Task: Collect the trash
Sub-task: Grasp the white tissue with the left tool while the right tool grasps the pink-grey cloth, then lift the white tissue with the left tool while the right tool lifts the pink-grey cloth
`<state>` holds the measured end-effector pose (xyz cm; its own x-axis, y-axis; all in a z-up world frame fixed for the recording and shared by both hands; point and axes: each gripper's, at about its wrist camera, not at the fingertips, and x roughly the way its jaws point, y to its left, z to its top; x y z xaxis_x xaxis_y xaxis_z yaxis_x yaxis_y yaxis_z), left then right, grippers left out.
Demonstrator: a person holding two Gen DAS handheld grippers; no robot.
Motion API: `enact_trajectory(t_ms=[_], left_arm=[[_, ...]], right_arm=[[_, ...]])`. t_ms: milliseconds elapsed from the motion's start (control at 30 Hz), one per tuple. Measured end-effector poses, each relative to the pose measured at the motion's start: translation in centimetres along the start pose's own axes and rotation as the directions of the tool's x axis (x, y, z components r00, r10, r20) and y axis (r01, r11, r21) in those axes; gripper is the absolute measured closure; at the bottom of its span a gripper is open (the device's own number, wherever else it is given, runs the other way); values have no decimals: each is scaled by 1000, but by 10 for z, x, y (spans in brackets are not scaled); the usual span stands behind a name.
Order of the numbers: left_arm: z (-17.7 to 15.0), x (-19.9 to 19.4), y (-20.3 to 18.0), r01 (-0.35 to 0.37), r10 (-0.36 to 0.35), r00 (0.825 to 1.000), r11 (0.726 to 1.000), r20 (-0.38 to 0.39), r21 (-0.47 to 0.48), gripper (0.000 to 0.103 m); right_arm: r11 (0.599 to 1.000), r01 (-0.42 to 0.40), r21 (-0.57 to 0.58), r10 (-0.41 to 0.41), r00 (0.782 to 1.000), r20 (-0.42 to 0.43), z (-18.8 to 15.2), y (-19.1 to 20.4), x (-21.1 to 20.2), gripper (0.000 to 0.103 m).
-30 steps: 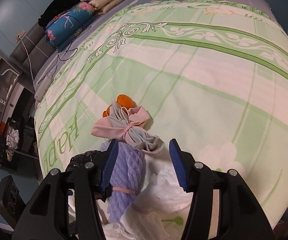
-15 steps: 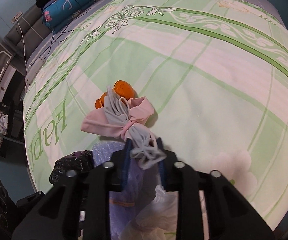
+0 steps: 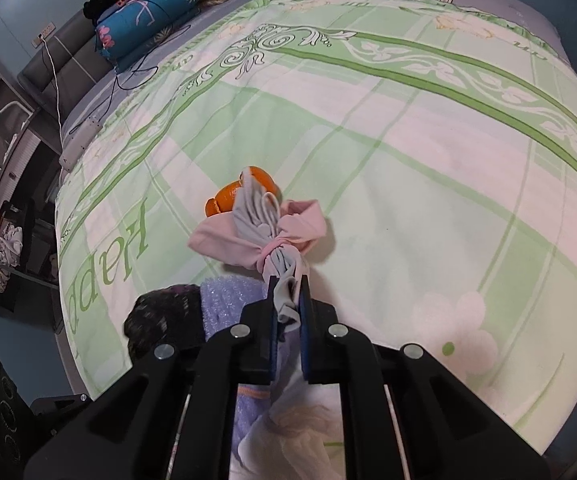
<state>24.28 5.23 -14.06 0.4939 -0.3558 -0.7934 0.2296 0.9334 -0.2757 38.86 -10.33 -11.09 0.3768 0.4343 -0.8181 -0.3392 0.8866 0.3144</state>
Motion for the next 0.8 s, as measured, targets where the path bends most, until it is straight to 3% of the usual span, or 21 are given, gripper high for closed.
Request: enact_trajectory(t_ms=[800], left_arm=[[-43,-64,1,-4,4,999,1000,37,-23,81]], right_arm=[[999,-24,-23,28,982,186,-21,7,-113,96]])
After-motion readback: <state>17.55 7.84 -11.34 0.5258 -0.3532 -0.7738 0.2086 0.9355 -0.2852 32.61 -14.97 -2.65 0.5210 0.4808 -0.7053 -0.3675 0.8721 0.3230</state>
